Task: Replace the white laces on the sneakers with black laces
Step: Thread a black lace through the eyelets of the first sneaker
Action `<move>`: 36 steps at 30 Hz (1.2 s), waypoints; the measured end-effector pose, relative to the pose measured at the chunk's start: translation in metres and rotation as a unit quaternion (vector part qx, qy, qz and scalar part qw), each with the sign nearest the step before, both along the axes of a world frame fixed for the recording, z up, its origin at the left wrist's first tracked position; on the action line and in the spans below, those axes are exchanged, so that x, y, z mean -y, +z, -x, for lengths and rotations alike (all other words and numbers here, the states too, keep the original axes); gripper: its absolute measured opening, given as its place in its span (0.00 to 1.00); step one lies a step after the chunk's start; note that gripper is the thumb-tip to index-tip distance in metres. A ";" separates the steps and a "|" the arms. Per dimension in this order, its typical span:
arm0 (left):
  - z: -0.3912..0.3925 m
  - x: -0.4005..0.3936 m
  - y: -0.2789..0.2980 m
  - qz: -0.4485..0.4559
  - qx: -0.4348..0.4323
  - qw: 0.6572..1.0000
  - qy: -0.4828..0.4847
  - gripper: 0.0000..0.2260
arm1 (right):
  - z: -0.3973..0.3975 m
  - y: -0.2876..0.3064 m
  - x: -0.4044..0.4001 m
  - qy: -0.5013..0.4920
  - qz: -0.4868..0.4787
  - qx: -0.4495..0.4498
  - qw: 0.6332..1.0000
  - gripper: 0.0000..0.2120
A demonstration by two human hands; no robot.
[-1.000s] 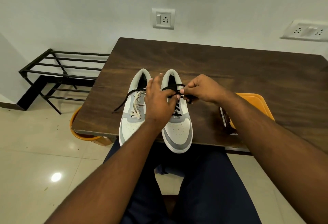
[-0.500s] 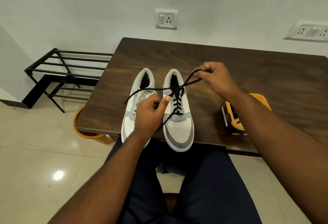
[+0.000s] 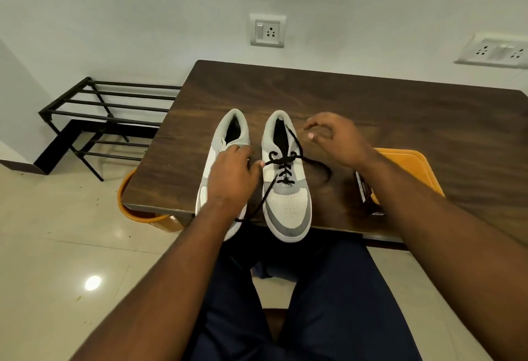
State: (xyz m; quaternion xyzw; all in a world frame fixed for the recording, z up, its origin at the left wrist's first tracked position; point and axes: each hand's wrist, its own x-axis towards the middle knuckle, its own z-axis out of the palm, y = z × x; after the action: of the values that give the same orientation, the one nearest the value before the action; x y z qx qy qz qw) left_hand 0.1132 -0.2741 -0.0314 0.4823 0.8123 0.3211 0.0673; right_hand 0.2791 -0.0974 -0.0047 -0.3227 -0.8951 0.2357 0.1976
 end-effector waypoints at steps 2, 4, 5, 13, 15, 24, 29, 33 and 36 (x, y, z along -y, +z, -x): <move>-0.011 -0.007 -0.001 -0.009 0.030 0.999 -0.005 0.06 | 0.010 -0.010 0.019 0.056 0.016 0.002 0.998 0.12; -0.017 -0.010 -0.008 0.014 0.082 0.996 -0.005 0.06 | 0.016 -0.021 0.029 0.089 0.005 0.016 0.996 0.14; -0.019 -0.011 -0.011 0.025 0.095 0.995 0.000 0.08 | 0.017 -0.025 0.031 0.102 -0.002 0.014 0.995 0.14; -0.024 -0.026 -0.019 0.029 0.081 0.996 -0.021 0.07 | 0.014 -0.035 0.026 0.095 -0.057 -0.009 0.994 0.06; -0.026 -0.029 -0.019 -0.020 0.128 0.991 -0.030 0.07 | 0.013 -0.034 0.024 0.106 -0.062 0.002 0.992 0.09; -0.031 -0.032 -0.009 -0.074 0.120 0.990 0.011 0.12 | 0.011 -0.035 0.022 -0.001 -0.075 -0.015 0.997 0.07; -0.001 -0.027 -0.011 0.025 0.118 0.991 0.055 0.10 | -0.014 -0.028 -0.014 -0.134 -0.053 0.051 0.988 0.03; 0.001 -0.033 -0.008 0.093 0.128 0.986 0.055 0.10 | -0.013 -0.034 -0.010 -0.122 -0.008 0.159 0.980 0.10; -0.005 -0.037 -0.003 0.070 0.132 0.989 0.009 0.12 | 0.000 -0.032 0.010 -0.077 0.078 0.093 0.990 0.18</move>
State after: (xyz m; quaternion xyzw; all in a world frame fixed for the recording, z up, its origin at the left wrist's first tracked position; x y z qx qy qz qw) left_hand 0.1181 -0.2367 -0.0348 0.4223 0.8210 0.3251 0.2049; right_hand 0.2792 -0.1071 -0.0364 -0.4252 -0.8612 0.2577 0.1051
